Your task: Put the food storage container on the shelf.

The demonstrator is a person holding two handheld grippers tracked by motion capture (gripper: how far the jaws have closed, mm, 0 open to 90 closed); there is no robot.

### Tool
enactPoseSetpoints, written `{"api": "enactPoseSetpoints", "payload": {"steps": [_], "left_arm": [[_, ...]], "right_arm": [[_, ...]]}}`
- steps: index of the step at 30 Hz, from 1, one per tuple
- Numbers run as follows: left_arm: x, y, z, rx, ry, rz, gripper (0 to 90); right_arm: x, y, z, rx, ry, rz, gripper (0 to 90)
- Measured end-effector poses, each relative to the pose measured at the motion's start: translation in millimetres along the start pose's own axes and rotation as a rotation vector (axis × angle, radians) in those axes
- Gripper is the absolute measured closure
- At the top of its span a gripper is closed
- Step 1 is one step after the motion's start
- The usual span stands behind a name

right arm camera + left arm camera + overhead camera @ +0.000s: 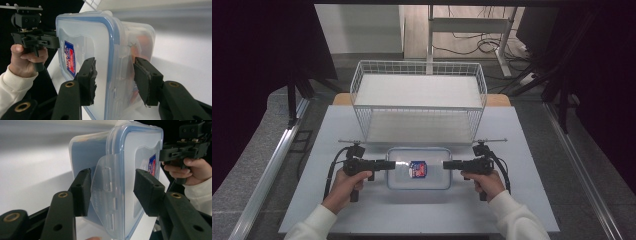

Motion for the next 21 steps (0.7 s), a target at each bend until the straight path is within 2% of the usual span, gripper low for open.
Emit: {"api": "enactPoseSetpoints", "payload": {"steps": [1,9,19,21], "left_arm": [[0.0,0.0,0.0,0.0,0.0,0.0,49.5],[-14.5,33.4,-3.4,0.019,-0.007,-0.033,49.6],[-27.0,58.8,-8.9,0.036,0.002,-0.054,49.6],[-30.9,65.6,-9.6,0.043,-0.003,-0.069,49.5]], "right_arm": [[0.0,0.0,0.0,0.0,0.0,0.0,52.8],[8.4,34.2,-6.2,0.032,-0.012,0.039,52.8],[20.2,58.2,-15.0,0.049,-0.021,0.045,52.4],[22.8,64.5,-17.2,0.052,-0.025,0.044,52.4]]}}
Point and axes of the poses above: each handheld gripper's, and its own axes: z roughly backward along the jaws, y roughly out of its top, x roughly to its right, the point moved 7 cm from there along -z, roughly forward along the jaws, and after that the axes turned 1 degree about z, right-handed, at the moved point
